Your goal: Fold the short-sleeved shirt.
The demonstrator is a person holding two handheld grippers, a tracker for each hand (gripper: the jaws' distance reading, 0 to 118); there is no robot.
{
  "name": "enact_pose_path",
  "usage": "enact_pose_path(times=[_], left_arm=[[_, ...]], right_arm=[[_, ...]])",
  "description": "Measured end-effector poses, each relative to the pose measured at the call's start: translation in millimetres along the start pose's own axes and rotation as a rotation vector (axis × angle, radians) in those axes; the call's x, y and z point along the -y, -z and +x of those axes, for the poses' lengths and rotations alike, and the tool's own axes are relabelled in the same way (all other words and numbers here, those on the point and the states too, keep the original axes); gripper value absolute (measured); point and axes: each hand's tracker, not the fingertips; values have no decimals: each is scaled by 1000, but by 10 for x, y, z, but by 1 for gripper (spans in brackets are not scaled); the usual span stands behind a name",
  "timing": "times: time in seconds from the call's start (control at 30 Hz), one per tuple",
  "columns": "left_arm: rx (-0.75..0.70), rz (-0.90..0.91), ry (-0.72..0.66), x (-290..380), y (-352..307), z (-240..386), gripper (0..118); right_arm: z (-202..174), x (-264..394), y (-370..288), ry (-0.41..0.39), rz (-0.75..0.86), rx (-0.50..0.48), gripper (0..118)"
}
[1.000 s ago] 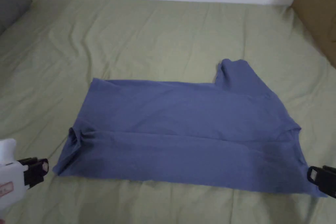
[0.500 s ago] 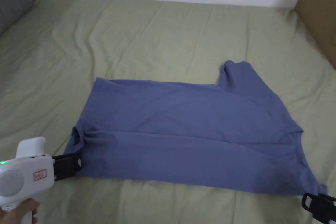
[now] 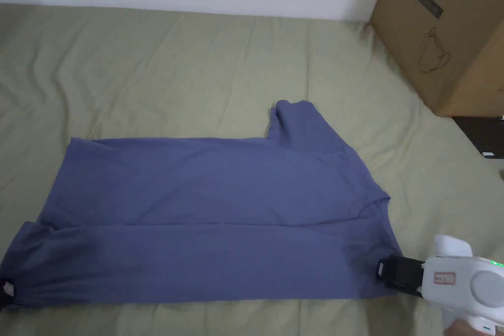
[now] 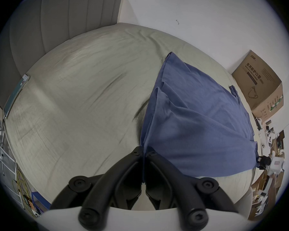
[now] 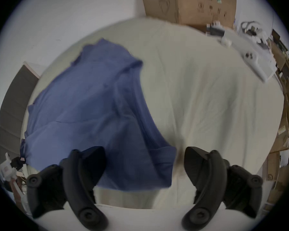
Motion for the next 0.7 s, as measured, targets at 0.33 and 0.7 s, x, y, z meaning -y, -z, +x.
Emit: enact_pose_path(times=[0.33,0.7], left_arm=[[16,-9,80,-61,-256,63,4],[-63,-78,175,395,-715,-52,3]], right_arm=[[-178,113,-272,-133,47,52,11],[129,541,-870,-116,9,8,11]])
